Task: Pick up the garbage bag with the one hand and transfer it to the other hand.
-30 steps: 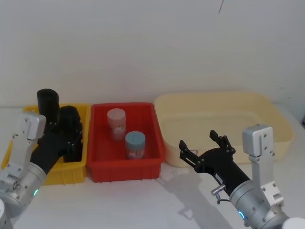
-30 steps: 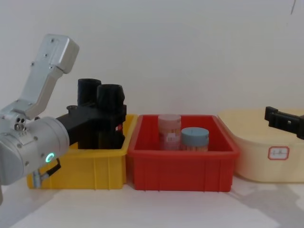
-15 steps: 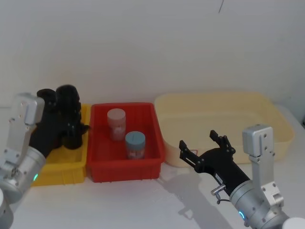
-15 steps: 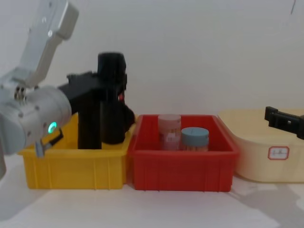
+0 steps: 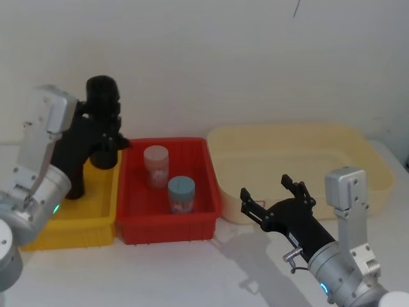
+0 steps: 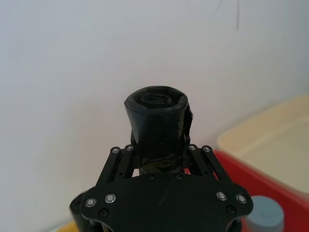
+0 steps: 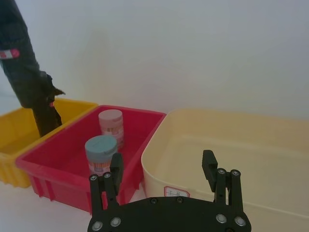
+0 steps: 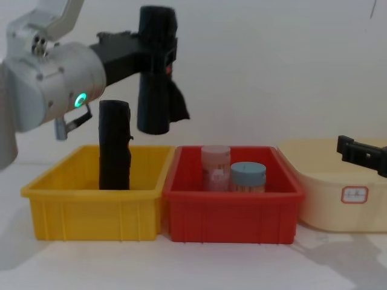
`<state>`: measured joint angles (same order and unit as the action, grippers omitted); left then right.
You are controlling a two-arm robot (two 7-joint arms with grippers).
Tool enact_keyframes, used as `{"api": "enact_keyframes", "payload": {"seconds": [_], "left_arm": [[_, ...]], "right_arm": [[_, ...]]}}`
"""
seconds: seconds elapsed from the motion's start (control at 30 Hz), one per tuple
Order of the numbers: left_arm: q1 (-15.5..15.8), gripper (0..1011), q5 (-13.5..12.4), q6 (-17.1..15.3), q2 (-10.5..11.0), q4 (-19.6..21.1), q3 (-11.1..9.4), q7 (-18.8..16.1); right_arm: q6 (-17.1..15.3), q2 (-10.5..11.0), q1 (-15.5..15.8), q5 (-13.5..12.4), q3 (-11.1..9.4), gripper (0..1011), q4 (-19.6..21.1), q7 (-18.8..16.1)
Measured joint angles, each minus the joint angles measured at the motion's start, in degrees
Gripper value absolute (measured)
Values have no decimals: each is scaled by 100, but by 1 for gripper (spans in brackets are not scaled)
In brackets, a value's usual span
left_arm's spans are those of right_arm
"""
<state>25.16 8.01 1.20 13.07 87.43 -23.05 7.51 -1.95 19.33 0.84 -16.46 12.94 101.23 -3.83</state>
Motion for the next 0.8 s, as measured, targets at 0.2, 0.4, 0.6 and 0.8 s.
{"api": "enact_keyframes", "payload": {"seconds": [0.2,0.4,0.6,0.8], "left_arm": [[123,411,-12,-99,-58,93,-107,203],[251,411,25,-111,-160,59,-228,439],[414,411,124,-40,-323,-122,-379,762],[581,411,258,110,-495,-375,-524,1116]], "right_arm": [[0,0,0,0,0,1001,0,0],[0,0,0,0,0,1001,0,0],[0,0,0,0,0,1001,0,0],[0,0,0,0,0,1001,0,0]]}}
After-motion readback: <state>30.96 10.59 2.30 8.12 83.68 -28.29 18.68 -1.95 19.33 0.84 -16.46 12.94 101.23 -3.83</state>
